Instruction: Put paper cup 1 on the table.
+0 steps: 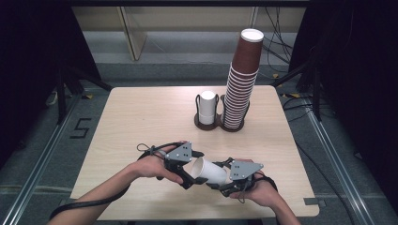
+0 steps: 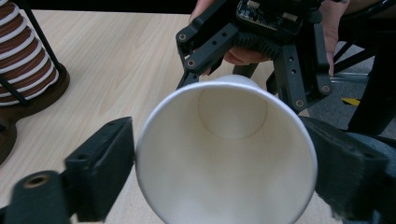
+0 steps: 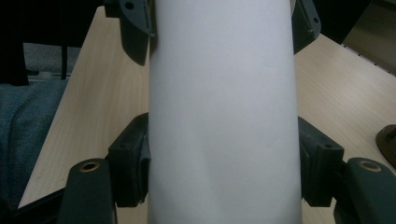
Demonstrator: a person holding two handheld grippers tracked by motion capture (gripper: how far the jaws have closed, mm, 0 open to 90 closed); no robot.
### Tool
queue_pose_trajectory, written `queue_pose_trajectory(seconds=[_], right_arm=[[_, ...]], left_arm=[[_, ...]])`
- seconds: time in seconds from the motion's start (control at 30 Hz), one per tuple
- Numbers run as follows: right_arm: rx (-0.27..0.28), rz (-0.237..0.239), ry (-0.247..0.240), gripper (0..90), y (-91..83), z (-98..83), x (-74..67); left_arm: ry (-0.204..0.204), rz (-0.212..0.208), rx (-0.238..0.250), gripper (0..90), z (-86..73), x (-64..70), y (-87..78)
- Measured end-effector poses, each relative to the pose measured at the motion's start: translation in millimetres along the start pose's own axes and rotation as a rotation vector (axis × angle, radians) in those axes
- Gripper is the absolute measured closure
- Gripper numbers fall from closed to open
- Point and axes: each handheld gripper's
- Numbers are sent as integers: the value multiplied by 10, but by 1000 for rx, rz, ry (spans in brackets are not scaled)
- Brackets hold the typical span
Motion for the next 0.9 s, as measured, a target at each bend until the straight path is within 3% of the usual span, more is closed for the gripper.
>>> queue_pose_trajectory(seconds=[0.2, 0.47, 0.8, 0.87, 0.9], right_arm=[[9, 2, -5, 337, -2, 13, 0], [7, 12, -4, 339, 9, 8, -1], [-16, 11, -5, 333, 23, 54, 12], [-37, 13, 18, 291, 33, 70, 6], [-71, 0, 49, 202, 43, 83, 3]], left_arm=[[22, -19, 13, 169, -9, 8, -1], [32, -9, 3, 229, 2, 19, -34], [76, 27, -50, 257, 84, 71, -77], [101, 45, -79, 257, 114, 92, -84], [134, 86, -112, 255, 161, 120, -92]])
Point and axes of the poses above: each handheld gripper's, and its own axes: y roughly forward along the jaws, z roughly out of its top, x roughly to its right, and after that the axes turned 12 degrees about -x, right-handed
